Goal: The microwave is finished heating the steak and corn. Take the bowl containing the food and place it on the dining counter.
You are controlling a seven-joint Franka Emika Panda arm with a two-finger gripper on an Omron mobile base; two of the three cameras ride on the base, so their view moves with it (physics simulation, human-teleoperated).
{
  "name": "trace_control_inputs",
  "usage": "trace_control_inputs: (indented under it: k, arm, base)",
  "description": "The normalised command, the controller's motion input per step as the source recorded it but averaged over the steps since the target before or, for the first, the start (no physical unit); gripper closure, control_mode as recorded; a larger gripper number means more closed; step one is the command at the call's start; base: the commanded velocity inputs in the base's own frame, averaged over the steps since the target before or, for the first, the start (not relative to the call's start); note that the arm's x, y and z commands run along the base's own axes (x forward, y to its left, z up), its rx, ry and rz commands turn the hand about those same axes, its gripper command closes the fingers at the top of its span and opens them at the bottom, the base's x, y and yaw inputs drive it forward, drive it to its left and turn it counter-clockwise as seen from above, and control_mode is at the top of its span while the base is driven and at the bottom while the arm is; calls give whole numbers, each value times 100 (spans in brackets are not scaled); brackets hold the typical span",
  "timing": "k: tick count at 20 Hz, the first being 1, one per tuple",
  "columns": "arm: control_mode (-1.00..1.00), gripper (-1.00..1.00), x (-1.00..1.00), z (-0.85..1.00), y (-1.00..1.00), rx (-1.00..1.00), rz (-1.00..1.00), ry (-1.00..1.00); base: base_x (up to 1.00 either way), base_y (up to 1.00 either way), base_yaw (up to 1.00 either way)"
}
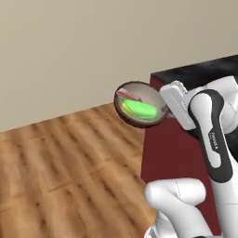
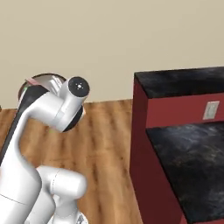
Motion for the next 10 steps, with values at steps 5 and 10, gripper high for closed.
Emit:
trace_control_inputs:
  k: [5, 10]
  arm:
    - [100, 100, 0, 0, 0, 0, 0, 0]
    - [100, 100, 0, 0, 0, 0, 0, 0]
  base:
    - [82, 78, -75]
    - [76, 74, -77]
